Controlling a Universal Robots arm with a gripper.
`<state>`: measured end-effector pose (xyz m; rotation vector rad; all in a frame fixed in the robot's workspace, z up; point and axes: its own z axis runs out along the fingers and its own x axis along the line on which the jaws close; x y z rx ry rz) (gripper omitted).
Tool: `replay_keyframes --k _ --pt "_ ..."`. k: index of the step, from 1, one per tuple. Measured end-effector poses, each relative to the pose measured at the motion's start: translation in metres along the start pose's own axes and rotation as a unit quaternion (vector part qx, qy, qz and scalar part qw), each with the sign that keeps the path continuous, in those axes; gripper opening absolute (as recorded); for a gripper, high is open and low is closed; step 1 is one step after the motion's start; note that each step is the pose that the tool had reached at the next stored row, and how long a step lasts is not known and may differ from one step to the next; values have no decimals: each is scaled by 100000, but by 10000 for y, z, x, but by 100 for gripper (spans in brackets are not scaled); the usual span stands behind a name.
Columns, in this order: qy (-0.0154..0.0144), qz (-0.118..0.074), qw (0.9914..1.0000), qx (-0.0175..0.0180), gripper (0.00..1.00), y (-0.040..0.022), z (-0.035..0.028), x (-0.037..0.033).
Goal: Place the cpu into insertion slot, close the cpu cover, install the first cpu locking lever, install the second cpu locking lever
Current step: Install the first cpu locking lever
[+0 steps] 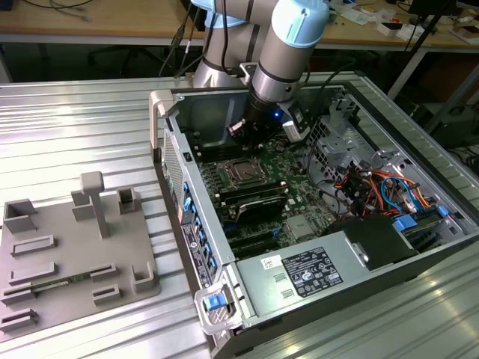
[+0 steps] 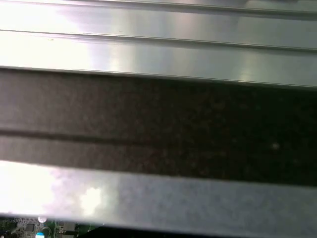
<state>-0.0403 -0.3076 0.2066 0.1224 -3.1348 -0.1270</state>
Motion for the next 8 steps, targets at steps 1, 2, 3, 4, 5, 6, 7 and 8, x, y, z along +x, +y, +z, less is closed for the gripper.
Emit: replay_keyframes --k 1,2,3,4,5,6,7,8 --pt "3 -6 100000 2 11 -1 1 -1" --pt "-1 -6 100000 2 11 -1 2 -3" --pt "-10 -5 100000 -10 11 -1 8 -5" --pt "-10 -7 100000 -5 11 -2 14 -6" --pt "-8 -7 100000 -3 11 -2 19 -6" --pt "3 -7 100000 11 11 -3 22 -6" --pt "8 -8 100000 18 11 -4 26 -6" --pt "11 -8 100000 16 11 -4 28 -6"
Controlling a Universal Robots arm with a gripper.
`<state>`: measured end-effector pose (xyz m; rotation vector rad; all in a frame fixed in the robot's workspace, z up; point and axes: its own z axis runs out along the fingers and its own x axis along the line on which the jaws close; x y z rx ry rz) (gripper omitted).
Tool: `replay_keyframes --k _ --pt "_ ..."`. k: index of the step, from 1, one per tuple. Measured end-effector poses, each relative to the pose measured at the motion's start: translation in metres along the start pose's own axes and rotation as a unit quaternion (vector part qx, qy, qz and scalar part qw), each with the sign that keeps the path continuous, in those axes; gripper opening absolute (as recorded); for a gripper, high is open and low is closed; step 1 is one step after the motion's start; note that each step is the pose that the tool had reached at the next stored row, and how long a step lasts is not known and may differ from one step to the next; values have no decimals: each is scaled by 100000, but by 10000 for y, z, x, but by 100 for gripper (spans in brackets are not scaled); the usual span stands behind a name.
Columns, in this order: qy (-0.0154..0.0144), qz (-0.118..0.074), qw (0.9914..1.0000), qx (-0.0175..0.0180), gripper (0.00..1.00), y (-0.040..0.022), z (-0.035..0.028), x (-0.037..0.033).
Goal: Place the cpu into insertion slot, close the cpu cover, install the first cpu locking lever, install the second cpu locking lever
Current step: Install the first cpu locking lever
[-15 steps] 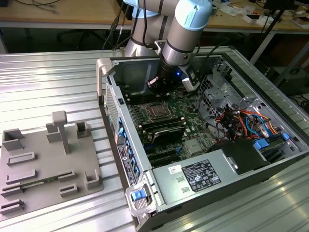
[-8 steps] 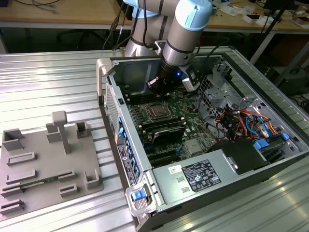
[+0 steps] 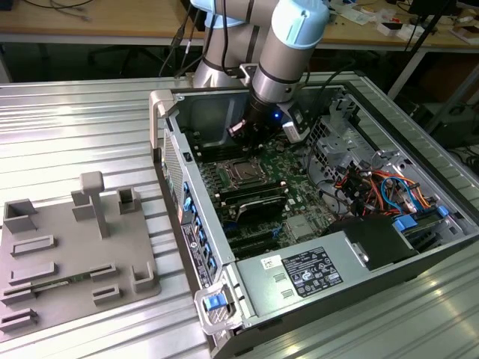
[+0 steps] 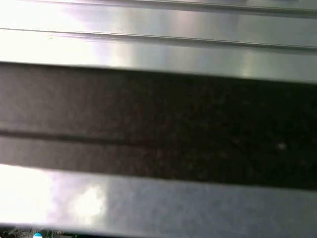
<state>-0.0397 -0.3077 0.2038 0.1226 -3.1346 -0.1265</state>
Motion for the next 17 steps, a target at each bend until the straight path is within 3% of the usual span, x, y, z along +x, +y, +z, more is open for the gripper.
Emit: replay_keyframes --k 17 --pt "-24 0 100000 -27 11 -12 -27 0"
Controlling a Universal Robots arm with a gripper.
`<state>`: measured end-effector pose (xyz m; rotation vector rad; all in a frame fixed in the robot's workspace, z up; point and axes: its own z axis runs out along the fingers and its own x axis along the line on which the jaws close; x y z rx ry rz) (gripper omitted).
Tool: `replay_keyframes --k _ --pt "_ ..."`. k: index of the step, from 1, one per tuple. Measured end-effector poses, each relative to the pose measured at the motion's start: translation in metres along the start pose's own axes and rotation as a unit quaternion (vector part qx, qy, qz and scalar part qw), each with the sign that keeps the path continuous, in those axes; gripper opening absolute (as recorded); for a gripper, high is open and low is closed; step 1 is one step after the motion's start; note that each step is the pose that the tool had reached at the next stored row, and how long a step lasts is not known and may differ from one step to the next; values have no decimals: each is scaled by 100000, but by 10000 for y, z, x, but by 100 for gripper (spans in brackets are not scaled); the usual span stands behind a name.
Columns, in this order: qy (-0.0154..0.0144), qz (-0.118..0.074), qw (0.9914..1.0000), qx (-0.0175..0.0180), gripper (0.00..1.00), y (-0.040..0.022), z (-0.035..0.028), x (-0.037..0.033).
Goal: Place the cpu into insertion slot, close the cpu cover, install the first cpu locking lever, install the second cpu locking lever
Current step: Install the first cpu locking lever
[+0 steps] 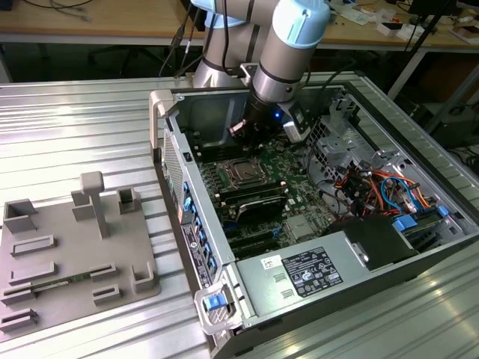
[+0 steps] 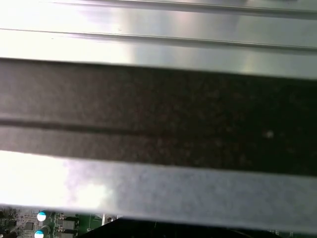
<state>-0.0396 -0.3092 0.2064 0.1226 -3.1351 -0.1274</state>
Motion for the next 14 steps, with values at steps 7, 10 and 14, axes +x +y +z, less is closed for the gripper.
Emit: replay_keyframes --k 7,10,14 --pt "3 7 100000 4 11 -16 0 2" --pt "4 4 100000 3 11 -22 1 2" --pt "3 6 100000 9 11 -26 5 2"
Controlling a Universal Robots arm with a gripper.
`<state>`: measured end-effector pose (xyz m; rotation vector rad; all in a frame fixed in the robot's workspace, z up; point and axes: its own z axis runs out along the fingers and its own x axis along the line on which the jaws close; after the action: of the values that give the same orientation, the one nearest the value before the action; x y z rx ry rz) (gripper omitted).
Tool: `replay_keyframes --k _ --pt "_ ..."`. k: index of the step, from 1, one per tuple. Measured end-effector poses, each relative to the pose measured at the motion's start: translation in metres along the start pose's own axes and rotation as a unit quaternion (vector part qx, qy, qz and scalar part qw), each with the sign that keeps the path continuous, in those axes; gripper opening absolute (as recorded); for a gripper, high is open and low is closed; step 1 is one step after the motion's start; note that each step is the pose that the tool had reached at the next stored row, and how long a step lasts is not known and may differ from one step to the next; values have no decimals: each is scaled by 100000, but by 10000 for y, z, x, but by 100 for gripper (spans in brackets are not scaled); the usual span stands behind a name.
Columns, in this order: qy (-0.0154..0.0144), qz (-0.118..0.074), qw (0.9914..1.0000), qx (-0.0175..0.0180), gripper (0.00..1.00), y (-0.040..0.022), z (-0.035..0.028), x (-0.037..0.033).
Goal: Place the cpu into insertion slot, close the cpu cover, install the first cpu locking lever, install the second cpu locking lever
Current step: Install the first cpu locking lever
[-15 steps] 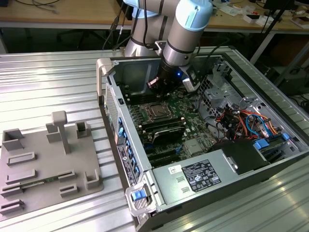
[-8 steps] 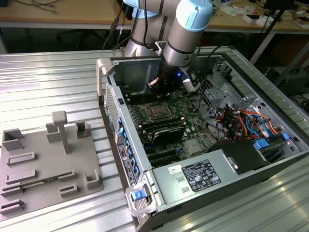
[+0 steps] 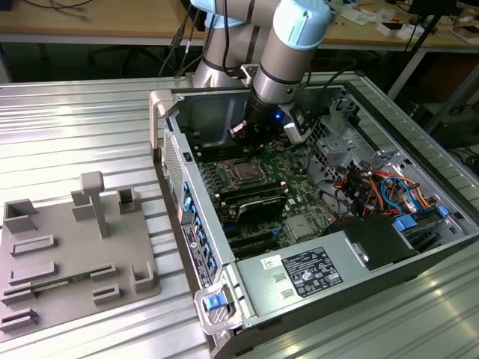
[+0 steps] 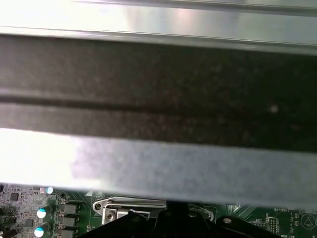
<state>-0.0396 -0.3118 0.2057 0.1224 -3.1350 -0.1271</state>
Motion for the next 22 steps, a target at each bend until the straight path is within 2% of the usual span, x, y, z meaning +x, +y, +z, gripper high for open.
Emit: replay_keyframes --k 7,16,22 --pt "13 13 100000 21 11 -4 16 0" --pt "9 23 100000 9 11 -9 77 -1" --pt "-31 23 100000 -97 11 -5 50 -2"
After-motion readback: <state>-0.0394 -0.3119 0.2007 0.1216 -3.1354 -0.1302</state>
